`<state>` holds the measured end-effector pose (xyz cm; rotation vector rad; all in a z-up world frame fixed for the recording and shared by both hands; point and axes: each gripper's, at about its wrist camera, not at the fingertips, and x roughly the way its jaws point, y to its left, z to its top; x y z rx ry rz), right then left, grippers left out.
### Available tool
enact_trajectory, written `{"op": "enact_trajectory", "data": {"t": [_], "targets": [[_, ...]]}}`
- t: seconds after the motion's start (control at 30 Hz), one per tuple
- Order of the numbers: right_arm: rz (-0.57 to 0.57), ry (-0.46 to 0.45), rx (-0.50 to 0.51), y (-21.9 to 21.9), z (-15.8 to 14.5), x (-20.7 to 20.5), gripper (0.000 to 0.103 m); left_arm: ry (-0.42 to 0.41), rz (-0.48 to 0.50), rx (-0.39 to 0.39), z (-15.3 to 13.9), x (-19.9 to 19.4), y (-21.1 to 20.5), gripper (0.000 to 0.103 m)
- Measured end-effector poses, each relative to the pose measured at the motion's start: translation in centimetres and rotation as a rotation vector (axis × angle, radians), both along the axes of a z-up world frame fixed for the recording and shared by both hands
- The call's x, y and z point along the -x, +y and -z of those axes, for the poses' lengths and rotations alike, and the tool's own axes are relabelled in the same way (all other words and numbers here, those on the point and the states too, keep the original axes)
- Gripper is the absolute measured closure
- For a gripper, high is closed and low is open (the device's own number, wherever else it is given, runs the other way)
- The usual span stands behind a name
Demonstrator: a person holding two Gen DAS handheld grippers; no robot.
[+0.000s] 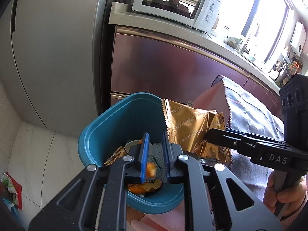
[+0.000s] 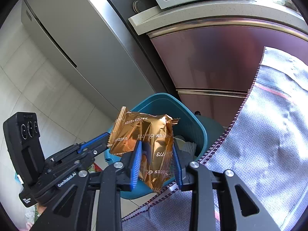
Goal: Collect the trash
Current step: 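Open the left tool over the bin while the right releases the gold wrapper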
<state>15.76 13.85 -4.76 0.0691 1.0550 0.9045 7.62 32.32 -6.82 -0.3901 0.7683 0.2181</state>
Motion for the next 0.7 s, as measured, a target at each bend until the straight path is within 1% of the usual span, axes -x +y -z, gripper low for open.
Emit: {"op": "enact_trajectory", "data": {"t": [0.07, 0.13, 0.23, 0.27, 0.3, 0.33, 0.5, 0.6, 0.7], "targets": [[0.002, 0.001, 0.005, 0.1, 0.2, -0.1, 0.071, -0.003, -0.004, 0.0, 0.0, 0.1, 0.1, 0.085], [0.005, 0.002, 0.012, 0.4, 0.4, -0.3, 0.067, -0.005, -0.005, 0.002, 0.0, 0.1, 0.2, 0.084], [0.008, 0.001, 0.017, 0.3, 0.6, -0.3, 0.066, -0.009, -0.004, 0.003, 0.0, 0.3, 0.2, 0.083], [0.011, 0.0, 0.018, 0.3, 0.6, -0.3, 0.064, -0.01, -0.004, 0.004, 0.0, 0.4, 0.2, 0.083], [0.013, 0.0, 0.02, 0.3, 0.7, -0.3, 0.06, -0.011, -0.003, 0.007, 0.1, 0.5, 0.2, 0.083], [0.014, -0.002, 0.021, 0.3, 0.7, -0.4, 0.059, -0.013, -0.002, 0.009, 0.1, 0.5, 0.1, 0.082], [0.016, -0.003, 0.023, 0.0, 0.7, -0.3, 0.056, -0.025, -0.004, 0.012, 0.0, 1.1, 0.1, 0.081], [0.012, -0.004, 0.021, -0.1, 0.7, -0.3, 0.056, -0.029, -0.002, 0.012, -0.2, 1.3, 0.1, 0.081], [0.009, -0.006, 0.017, -0.5, 0.7, 0.0, 0.056, -0.038, 0.0, 0.002, -0.6, 1.7, -0.2, 0.077]]}}
